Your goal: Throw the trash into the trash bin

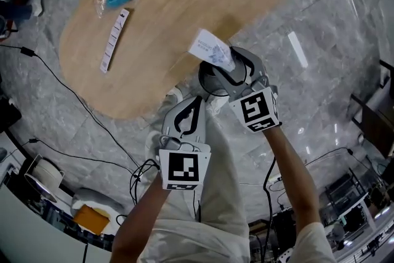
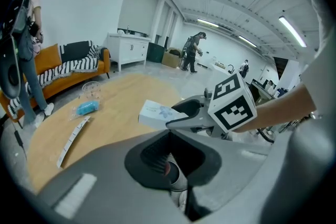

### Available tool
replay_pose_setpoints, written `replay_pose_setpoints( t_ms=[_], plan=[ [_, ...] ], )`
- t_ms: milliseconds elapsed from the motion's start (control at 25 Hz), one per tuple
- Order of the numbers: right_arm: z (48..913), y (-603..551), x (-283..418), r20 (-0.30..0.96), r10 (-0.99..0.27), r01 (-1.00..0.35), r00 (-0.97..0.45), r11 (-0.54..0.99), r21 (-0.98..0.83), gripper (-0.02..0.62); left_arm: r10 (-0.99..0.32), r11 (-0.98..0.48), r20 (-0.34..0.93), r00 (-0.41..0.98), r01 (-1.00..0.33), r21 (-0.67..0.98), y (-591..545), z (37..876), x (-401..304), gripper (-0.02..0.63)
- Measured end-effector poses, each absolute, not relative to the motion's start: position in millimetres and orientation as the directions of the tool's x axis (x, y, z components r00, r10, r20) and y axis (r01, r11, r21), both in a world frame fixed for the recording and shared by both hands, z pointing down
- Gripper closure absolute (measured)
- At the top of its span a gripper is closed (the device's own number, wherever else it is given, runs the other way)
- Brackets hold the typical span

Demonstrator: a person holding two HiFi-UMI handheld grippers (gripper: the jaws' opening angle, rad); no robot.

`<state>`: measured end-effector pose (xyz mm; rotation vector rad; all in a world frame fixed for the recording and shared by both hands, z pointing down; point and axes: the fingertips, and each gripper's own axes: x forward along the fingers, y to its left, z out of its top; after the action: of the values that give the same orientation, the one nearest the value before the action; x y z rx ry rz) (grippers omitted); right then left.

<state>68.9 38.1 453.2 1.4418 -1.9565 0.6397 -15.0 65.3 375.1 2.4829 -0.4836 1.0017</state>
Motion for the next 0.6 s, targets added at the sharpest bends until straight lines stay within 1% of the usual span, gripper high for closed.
replay_pose_setpoints(
  t_ms=[160, 600],
  plan=[
    [467, 76, 83, 0.731, -0.658, -0.972, -0.184, 0.231, -0.038, 0.321, -0.147, -0.858, 0.727, 0.671, -0.452, 0.243, 86, 389, -7, 0.606],
    [519, 159, 101, 0.763, -0.628, -0.985, -0.154, 0.157, -0.069, 0.321, -0.094, -0.871, 0.756, 0.648, -0.421, 0.252, 140, 441, 7, 0.606]
  ],
)
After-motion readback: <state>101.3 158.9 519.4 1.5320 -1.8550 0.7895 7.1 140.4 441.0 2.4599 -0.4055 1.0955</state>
